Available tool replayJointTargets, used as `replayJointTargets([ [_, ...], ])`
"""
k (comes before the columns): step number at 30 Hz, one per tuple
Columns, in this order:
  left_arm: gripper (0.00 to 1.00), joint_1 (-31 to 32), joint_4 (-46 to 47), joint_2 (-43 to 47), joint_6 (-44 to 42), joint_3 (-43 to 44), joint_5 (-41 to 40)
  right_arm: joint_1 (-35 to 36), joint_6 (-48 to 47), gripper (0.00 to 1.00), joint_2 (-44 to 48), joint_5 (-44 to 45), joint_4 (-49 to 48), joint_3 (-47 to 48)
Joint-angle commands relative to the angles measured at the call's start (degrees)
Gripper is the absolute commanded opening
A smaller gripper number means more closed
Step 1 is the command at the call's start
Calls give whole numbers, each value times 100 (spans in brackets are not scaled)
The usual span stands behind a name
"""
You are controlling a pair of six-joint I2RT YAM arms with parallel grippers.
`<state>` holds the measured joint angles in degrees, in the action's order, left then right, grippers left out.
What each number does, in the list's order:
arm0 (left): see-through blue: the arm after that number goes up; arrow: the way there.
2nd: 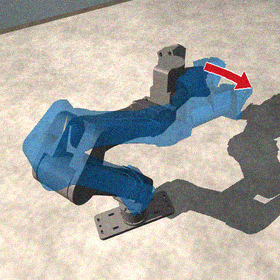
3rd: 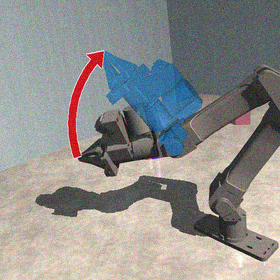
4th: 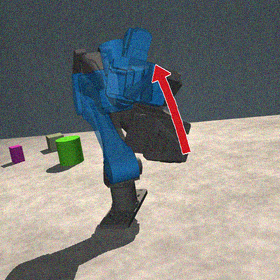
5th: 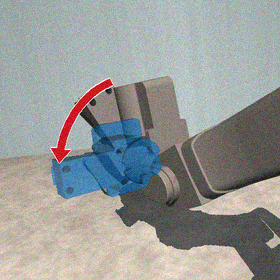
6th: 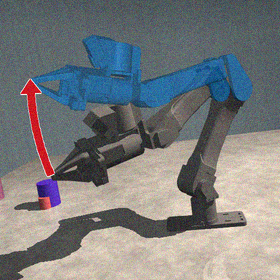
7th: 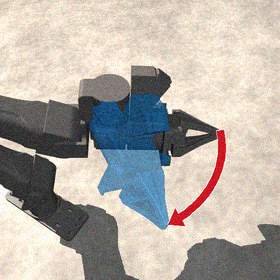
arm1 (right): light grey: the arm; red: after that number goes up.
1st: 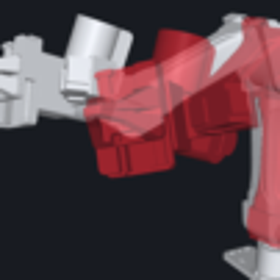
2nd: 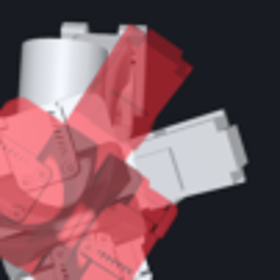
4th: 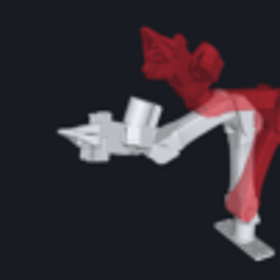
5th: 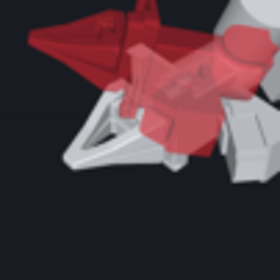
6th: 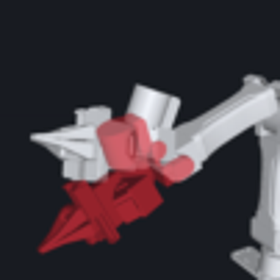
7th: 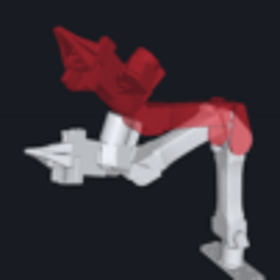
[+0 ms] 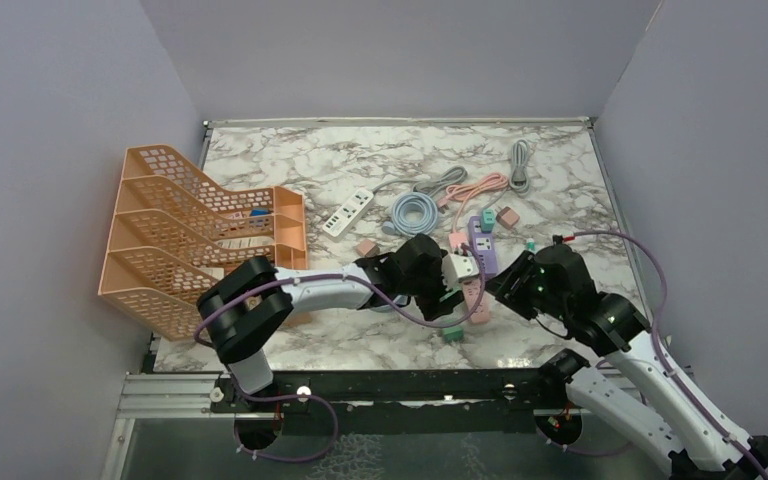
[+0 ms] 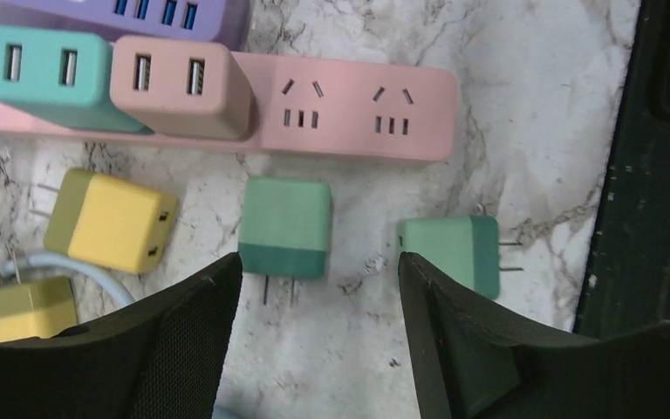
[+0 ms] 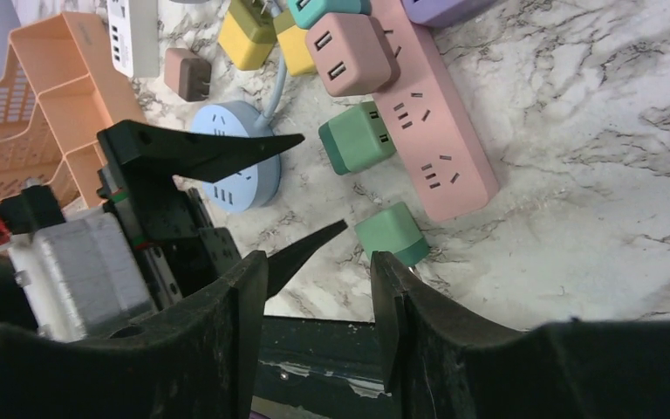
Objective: Insert the plug
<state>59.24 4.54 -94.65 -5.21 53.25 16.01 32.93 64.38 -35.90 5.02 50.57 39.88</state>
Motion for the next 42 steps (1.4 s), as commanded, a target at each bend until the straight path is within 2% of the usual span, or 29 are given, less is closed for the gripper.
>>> replayJointTargets([
  [1,66,4,-160,-622,-825,501,-170,-11,407,47,149,365,294,7],
  [6,59,0,-324,-1013,-1193,809,-384,-11,489,47,302,436,366,5],
  [12,48,-5,-446,-1137,-1443,746,43,-9,580,47,432,403,353,-93],
  [18,44,0,-319,-1216,-1485,652,-58,-12,545,46,360,330,279,-112],
  [23,25,-3,-17,-1162,-1452,564,-154,-7,541,46,348,309,371,-98],
  [25,20,2,78,-1025,-1434,488,-95,-13,535,47,406,288,408,-116],
  [28,16,-7,279,-625,-1334,228,51,-11,233,47,521,101,235,-139],
  [37,14,-9,996,963,-771,-621,402,-6,-604,55,1094,-875,-586,-274],
  [42,14,-9,1041,1604,-599,-789,639,-9,-994,61,1294,-1423,-997,-335],
])
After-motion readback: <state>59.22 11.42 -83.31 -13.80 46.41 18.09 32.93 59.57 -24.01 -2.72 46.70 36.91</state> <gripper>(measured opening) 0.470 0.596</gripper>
